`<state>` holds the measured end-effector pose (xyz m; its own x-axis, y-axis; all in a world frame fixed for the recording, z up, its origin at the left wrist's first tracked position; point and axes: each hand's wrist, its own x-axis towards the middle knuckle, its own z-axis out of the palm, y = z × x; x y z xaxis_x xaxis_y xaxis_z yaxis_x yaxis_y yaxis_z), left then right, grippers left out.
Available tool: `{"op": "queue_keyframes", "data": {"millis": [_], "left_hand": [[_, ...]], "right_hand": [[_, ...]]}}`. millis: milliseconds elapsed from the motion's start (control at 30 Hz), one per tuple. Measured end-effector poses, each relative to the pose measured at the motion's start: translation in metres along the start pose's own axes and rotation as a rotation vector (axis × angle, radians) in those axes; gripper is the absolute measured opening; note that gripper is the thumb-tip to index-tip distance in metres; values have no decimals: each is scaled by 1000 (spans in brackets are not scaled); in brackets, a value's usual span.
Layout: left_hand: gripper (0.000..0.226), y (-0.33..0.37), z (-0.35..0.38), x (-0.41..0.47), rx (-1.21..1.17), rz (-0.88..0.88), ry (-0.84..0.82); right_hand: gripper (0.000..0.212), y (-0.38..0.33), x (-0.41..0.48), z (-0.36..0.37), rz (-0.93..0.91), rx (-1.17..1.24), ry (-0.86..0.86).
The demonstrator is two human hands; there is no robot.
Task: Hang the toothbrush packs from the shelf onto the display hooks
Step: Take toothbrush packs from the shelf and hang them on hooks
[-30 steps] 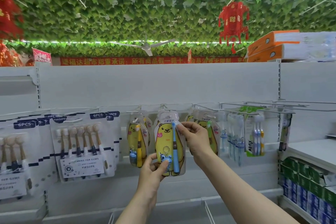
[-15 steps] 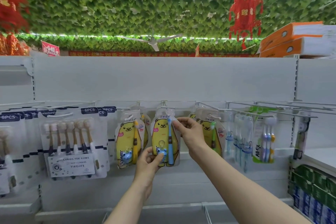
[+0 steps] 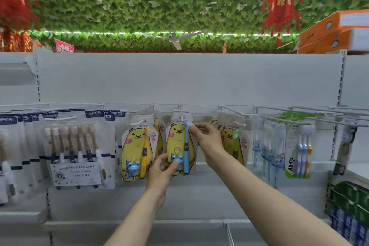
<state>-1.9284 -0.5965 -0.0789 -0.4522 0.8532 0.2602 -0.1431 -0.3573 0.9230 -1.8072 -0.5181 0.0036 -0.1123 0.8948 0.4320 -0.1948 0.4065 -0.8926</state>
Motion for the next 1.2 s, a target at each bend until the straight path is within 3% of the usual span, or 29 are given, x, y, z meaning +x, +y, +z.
{"op": "queue_keyframes", "data": {"millis": [200, 333, 467, 567, 667, 800, 900, 1200], "left_hand": [[22, 5, 2, -8, 50, -21, 29], [14, 10, -1, -24, 154, -53, 33], [54, 19, -4, -55, 285, -101, 116], [65, 36, -4, -87, 405, -125, 153], [63, 65, -6, -120, 563, -39, 37], [64, 107, 0, -158, 902, 210, -161], [62, 126, 18, -190, 1138, 358, -277], [55, 119, 116, -261, 1215, 495, -472]], "right_hand": [[19, -9, -11, -1, -8, -31, 7], [37, -19, -34, -4, 59, -112, -47], [52, -33, -72, -18, 133, -235, -122], [60, -57, -107, -37, 145, -353, -148], [53, -84, -140, -64, 49, -564, -172], [54, -126, -181, -100, -126, -1094, -245], [53, -157, -218, -127, -180, -1345, -308], [50, -198, -283, -234, -177, -1544, -247]]}}
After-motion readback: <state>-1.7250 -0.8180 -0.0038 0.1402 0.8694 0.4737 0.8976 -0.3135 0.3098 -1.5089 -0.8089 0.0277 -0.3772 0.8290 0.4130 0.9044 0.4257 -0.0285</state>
